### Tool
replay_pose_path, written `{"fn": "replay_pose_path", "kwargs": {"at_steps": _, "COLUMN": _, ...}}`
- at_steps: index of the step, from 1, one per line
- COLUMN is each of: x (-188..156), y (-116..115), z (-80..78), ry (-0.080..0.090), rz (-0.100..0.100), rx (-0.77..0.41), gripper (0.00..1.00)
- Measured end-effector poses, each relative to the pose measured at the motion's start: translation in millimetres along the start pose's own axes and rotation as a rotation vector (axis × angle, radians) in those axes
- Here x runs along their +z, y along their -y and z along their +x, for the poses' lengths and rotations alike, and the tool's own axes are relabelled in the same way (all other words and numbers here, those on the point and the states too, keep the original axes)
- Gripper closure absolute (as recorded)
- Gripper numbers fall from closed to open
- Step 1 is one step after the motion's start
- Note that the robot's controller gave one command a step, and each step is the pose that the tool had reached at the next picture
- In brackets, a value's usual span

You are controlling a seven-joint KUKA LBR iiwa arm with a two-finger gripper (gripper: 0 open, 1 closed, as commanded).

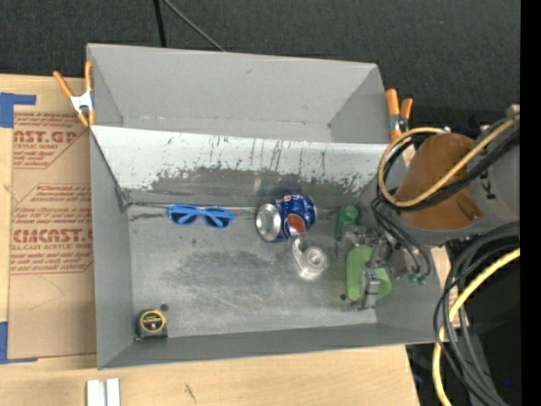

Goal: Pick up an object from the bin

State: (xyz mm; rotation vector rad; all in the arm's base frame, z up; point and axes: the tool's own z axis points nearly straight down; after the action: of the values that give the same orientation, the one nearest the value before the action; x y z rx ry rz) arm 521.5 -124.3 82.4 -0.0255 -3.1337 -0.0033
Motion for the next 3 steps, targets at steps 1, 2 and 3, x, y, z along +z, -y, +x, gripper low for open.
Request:
{"fn": "replay_pose_path", "kwargs": {"at_steps": 1, "x": -60, "y": -23, "z": 31.0, "ry": 0.010, "rz": 0.002, "rx": -0.090, "gripper": 0.00}}
{"fn": "replay_pose_path", "kwargs": {"at_steps": 2, "x": 14, "y": 12, "z": -7.9, "ry": 0.002, "rz": 0.000, "rx": -0.227, "gripper": 0.00}}
{"fn": "replay_pose_path", "kwargs": {"at_steps": 3, "x": 11, "y": 2, "z": -10.0, "ry": 0.007, "rz": -0.011, "rx": -0.236, "gripper": 1.00}}
